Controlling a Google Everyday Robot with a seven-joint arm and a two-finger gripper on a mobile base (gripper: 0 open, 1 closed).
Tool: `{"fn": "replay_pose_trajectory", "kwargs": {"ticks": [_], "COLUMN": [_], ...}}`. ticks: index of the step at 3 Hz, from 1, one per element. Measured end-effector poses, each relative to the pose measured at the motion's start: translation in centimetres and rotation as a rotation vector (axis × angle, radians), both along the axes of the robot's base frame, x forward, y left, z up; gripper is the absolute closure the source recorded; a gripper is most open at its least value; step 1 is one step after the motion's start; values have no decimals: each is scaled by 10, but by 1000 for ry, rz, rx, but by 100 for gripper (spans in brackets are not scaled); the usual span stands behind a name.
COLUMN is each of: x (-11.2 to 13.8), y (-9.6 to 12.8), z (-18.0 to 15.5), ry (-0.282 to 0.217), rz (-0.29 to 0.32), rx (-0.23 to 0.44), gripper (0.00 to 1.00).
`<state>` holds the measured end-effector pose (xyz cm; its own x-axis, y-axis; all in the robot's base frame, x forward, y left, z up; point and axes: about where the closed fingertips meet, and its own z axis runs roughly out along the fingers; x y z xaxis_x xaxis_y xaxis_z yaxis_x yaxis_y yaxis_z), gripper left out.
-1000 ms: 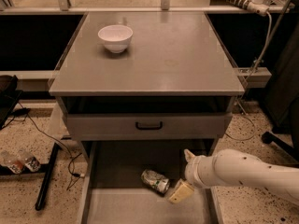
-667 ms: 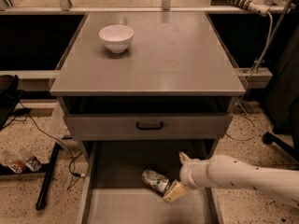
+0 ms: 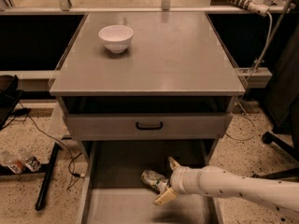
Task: Pick 7up can from middle drawer and place on counter
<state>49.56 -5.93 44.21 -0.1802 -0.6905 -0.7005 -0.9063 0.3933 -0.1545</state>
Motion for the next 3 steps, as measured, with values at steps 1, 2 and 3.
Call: {"fn": "replay_pose_trajectory", "kwargs": {"ticks": [1,2,3], "x": [2,10,17], "y": [16,26,30], "z": [-20,-37,-58], "ry": [-20,-28,-10], "rz": [26,34,31], "rx": [23,31,24], "gripper": [0,0,0]}}
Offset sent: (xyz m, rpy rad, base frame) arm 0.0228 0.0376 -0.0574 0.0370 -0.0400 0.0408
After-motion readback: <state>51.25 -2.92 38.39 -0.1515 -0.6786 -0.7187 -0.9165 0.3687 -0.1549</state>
